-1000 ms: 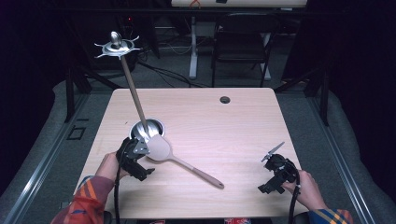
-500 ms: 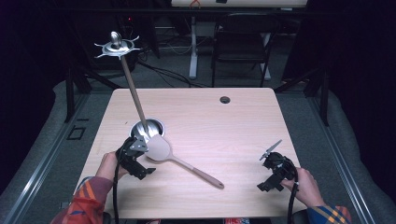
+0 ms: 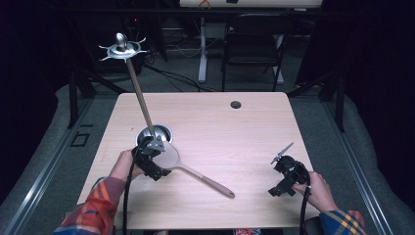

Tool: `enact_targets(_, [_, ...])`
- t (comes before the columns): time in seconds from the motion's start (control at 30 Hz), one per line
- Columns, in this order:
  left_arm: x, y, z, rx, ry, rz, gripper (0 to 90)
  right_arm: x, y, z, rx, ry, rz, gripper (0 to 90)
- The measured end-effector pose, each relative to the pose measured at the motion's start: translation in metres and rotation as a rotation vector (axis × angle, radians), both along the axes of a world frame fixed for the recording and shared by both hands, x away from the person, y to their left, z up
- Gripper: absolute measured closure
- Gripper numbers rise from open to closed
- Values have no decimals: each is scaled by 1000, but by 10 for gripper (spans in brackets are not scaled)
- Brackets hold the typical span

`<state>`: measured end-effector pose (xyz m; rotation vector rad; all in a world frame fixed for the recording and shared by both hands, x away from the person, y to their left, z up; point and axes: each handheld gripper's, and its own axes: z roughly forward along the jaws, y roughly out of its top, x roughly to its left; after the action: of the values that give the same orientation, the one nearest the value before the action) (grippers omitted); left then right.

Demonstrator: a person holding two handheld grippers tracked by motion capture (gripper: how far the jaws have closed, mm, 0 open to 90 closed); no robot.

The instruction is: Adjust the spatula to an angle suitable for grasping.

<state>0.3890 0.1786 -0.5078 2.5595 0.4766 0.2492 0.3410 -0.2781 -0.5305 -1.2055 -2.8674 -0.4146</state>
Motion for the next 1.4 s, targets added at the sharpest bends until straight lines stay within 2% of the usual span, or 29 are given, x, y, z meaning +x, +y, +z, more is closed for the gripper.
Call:
enact_targets(0.17, [3,-11,-2,24,-12,-24,2,-2,0,1,-8,9,6,20])
enact_targets(0.2, [5,-14,-3,46,-13,-36,3,-3,-1,0,-3,2,-8,20])
enact_targets(0.3, [8,-22,-5,44,-1,-60,19,-6,-3,0,-3,4,-17,21])
enact_targets(0.33, [10,-25,-5,45,6,-76,20,-6,-5,1,-26,7,-12,21])
enact_targets(0.47, [13,-34,-7,-10,59,-119,93,-7,-6,-1,-14,17,-40,23])
enact_targets(0.53, [16,-38,-9,10,72,-137,133,-8,-6,-1,-18,23,-34,28])
enact_targets(0.67, [18,-42,-14,30,86,-132,152,-7,-8,0,-43,32,-18,29])
enact_targets(0.73, [18,-44,-15,45,79,-128,176,-7,-8,-1,-36,33,-25,29])
enact_targets(0.77, [18,-45,-15,48,71,-130,232,-7,-8,-1,-40,30,-21,29])
enact_targets(0.8, [18,-46,-15,51,62,-127,232,-7,-8,-1,-40,30,-21,29])
enact_targets(0.83, [17,-46,-15,47,57,-138,291,-8,-7,-2,-36,30,-34,30])
enact_targets(0.93, [17,-50,-15,67,48,-162,315,-7,-7,0,-55,36,-17,29])
enact_targets(1.07, [18,-55,-19,85,56,-186,364,-8,-6,-3,-24,26,-41,30])
enact_targets(1.27, [19,-63,-26,102,72,-219,435,-6,-7,-1,-51,46,-17,29])
enact_targets(1.3, [20,-65,-27,117,71,-228,459,-7,-6,-2,-44,42,-24,30])
enact_targets(1.4, [21,-65,-28,111,74,-223,481,-6,-7,-1,-61,45,-17,30])
